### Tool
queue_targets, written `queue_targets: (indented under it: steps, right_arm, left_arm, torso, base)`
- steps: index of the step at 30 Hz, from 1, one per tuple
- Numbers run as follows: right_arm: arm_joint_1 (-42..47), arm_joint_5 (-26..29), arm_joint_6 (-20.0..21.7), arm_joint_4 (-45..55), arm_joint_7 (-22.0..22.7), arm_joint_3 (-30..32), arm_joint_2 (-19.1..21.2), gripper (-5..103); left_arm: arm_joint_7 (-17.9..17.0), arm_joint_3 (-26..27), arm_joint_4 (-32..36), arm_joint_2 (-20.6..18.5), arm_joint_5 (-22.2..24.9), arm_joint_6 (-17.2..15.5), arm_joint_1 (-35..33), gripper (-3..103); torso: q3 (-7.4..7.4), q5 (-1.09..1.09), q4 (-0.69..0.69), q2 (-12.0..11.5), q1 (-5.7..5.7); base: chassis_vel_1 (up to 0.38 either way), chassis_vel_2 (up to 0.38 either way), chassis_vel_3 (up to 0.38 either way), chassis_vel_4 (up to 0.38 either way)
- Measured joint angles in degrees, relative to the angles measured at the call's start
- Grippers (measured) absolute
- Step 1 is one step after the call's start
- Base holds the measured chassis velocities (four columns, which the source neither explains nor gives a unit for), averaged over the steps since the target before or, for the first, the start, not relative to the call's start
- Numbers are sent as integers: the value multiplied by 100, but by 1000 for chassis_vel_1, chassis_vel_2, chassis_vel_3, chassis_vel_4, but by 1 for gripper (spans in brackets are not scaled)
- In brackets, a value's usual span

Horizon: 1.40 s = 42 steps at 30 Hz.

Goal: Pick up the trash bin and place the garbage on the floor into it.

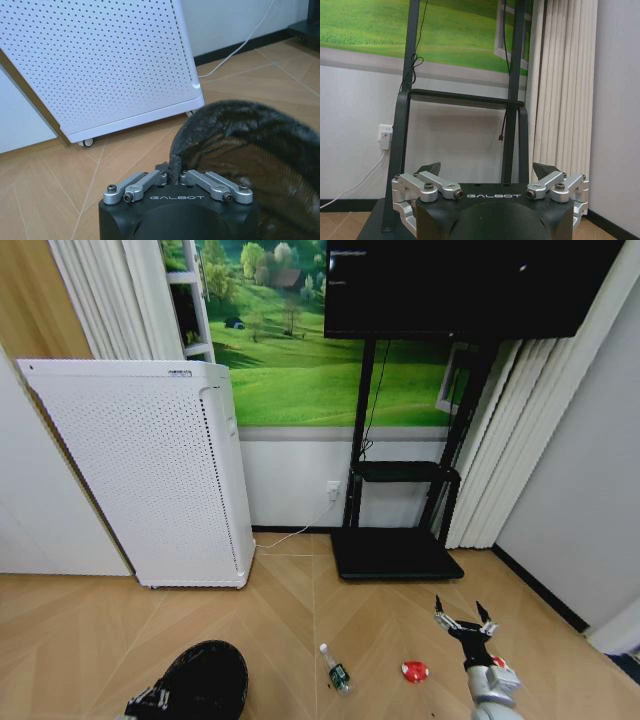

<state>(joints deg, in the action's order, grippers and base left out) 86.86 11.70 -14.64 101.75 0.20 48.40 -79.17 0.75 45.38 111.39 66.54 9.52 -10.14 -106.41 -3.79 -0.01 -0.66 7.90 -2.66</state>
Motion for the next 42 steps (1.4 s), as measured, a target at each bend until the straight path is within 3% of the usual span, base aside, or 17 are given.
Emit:
queue_targets:
  steps: [19,30,42]
  right_arm:
    - [68,-149,85,105,123,-14,-8,100]
    - [120,-175,278,135,187,-140,-41,100]
    - [53,-377,291,96,64,-88,-30,100]
  left_arm:
    - [235,377,1091,-328,52,-27,653,4]
    - [624,347,1064,-590,46,324,1538,4]
    - [797,215,916,-460,-123,580,1748,4]
  torso:
    - [1,1,0,0,1]
    - [1,1,-1,0,1]
    - [1,2,-1,1,1]
  base:
    - [0,0,0,0]
    - [0,0,0,0]
    - [0,0,0,0]
